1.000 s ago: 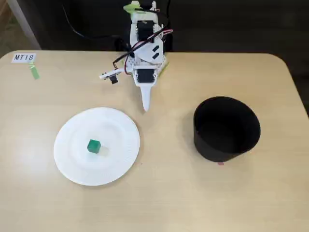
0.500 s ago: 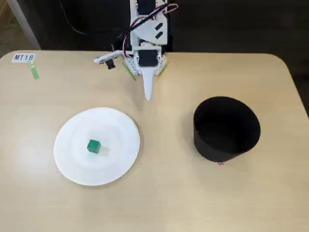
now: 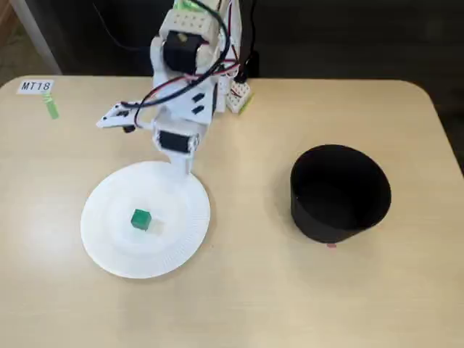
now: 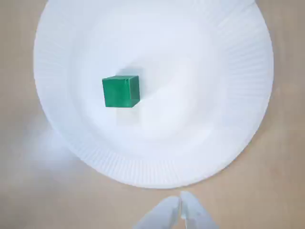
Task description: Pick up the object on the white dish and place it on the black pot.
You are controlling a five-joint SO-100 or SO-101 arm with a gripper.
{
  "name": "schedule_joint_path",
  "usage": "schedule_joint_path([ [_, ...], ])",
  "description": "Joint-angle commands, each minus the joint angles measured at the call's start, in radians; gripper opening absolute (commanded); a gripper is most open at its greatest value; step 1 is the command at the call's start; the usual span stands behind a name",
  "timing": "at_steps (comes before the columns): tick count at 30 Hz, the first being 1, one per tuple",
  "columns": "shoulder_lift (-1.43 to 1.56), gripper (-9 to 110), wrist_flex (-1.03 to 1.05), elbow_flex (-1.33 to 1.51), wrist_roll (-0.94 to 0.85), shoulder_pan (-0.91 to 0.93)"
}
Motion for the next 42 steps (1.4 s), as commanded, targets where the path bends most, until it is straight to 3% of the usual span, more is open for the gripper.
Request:
schedule_joint_path([
  [1,-0.081,0,0.052,-0.163,-0.018,0.038],
  [18,-0.242,0,-0.028,-0.221,-0.103,0.161],
  [25,-0.247,26,-0.046,-0.219,-0.175,0.156],
  [42,-0.390,34,0.009,-0.348,-0.132,0.146],
])
